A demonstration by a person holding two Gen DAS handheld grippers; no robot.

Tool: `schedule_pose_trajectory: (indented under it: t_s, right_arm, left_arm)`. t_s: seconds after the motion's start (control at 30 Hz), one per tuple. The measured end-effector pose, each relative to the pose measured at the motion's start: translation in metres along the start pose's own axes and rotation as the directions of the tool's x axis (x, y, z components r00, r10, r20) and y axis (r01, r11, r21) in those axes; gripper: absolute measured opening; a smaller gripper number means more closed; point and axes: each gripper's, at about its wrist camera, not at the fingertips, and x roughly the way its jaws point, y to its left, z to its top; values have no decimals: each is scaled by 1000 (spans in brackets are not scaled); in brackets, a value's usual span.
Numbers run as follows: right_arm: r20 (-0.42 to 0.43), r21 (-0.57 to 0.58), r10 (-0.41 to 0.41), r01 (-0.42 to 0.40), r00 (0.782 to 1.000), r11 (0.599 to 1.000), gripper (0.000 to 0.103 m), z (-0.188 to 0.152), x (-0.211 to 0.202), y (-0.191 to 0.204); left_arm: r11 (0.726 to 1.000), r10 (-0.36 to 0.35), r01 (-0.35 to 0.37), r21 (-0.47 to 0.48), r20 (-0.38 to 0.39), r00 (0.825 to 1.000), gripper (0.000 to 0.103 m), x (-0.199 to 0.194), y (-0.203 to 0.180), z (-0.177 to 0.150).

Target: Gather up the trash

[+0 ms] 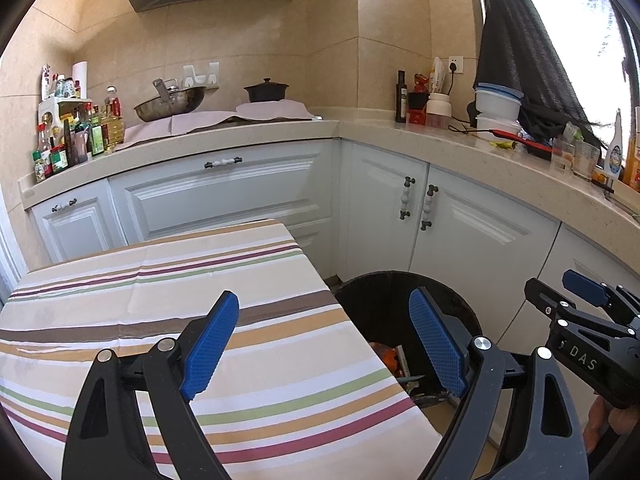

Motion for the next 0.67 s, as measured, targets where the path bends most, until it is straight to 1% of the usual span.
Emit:
schedule_pose_trajectory:
  t_s: [0.1, 0.17, 0.27, 0.4, 0.47, 0.6, 0.63, 0.67]
  right_arm:
    - [-3, -2, 1, -1, 1000, 1000, 61, 0, 1, 0]
    - [-5, -3, 1, -1, 1000, 1000, 61, -1, 2, 0]
    - [-8, -4, 1, -1, 1000, 1000, 61, -1, 2, 1]
    - [-11, -7, 4, -4, 1000, 1000, 61, -1, 4, 2]
    - [-11, -9, 5, -5, 1000, 1000, 61, -2, 4, 4]
    - [-17, -15, 16, -16, 1000, 1000, 62, -1, 6, 9]
    - [-20, -19, 21, -21, 1000, 1000, 62, -1, 7, 12]
    - [-22, -22, 24, -25, 999, 999, 67, -2, 8, 14]
  left_arm:
    - [1000, -11, 11, -4, 12, 1000, 86, 0, -1, -2]
    - [1000, 6, -6, 0, 32, 999, 86, -2, -2, -3]
    - [999, 32, -33, 17, 34, 999, 86, -1, -4, -2]
    - [999, 39, -40, 12, 18, 999, 86, 2, -2, -3]
    - [998, 54, -54, 10, 12, 998, 86, 4, 0, -3]
    - [998, 58, -58, 9, -32, 998, 86, 9, 7, -6]
    - [998, 63, -63, 3, -44, 997, 86, 11, 11, -8]
    - [998, 66, -66, -4, -51, 997, 86, 12, 16, -9]
